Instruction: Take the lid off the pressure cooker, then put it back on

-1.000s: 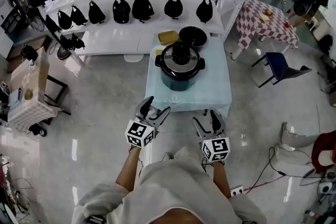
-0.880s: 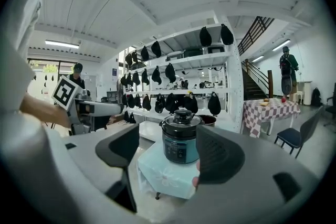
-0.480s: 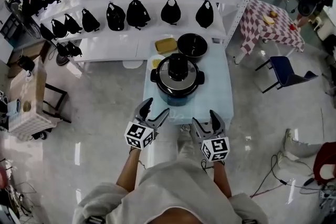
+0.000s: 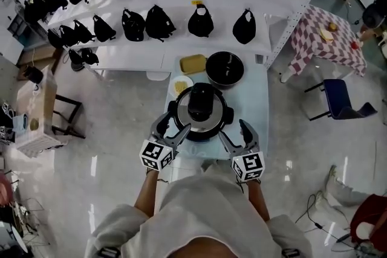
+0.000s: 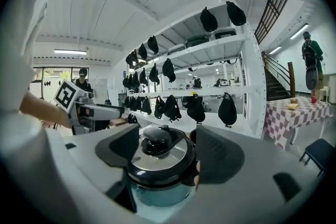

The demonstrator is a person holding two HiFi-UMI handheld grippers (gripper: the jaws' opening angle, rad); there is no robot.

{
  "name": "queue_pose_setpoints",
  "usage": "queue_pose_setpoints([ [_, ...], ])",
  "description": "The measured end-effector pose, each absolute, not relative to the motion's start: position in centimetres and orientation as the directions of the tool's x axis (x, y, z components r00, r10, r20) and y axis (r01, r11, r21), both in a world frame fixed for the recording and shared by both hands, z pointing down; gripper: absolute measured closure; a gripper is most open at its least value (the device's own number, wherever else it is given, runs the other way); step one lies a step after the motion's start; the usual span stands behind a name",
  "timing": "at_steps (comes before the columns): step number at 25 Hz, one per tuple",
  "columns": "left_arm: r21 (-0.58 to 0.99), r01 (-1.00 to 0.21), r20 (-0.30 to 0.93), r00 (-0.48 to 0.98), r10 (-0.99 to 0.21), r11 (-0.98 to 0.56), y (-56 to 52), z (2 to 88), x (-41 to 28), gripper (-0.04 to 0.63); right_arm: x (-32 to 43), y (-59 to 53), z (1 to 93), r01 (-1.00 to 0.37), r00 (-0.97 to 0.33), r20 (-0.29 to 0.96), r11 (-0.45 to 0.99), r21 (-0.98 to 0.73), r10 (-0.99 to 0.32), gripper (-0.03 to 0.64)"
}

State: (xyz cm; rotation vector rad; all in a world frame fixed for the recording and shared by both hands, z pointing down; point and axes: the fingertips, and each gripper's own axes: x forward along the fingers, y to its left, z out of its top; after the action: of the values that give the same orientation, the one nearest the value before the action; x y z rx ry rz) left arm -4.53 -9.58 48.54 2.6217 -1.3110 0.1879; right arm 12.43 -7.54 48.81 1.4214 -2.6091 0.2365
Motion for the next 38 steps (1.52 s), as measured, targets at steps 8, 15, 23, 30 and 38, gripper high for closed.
queue_pose_setpoints([
  [8,0.126,-0.842,0.201,0.539,-0.818,-0.524,-14.7,48.7,-3.7,0.273,13.5,-14.0,49.2,-0.786,-0.606,0.243,0.617,-0.041,-0.757,0.302],
  [15,0.144,-0.842,0.222,0.540,-0.812,-0.520,-17.4,49.3,-4.9,0.273,10.9,-15.7,50.8,-0.759,-0.633,0.298,0.649,-0.055,-0.715,0.302],
  [23,0.166,-0.776,0.205,0.630,-0.749,-0.608,-20.0,50.0,-7.2,0.273,7.2,-16.9,51.4,-0.781,-0.585,0.361,0.624,-0.012,-0.726,0.302],
  [30,0.185,-0.733,0.176,0.680,-0.712,-0.654,-21.4,50.2,-9.5,0.273,3.3,-17.5,51.9,-0.774,-0.572,0.410,0.633,0.019,-0.711,0.302],
  [38,0.198,-0.698,0.152,0.715,-0.682,-0.688,-21.3,50.1,-11.2,0.273,0.0,-17.8,53.8,-0.650,-0.587,0.553,0.751,0.114,-0.591,0.302],
])
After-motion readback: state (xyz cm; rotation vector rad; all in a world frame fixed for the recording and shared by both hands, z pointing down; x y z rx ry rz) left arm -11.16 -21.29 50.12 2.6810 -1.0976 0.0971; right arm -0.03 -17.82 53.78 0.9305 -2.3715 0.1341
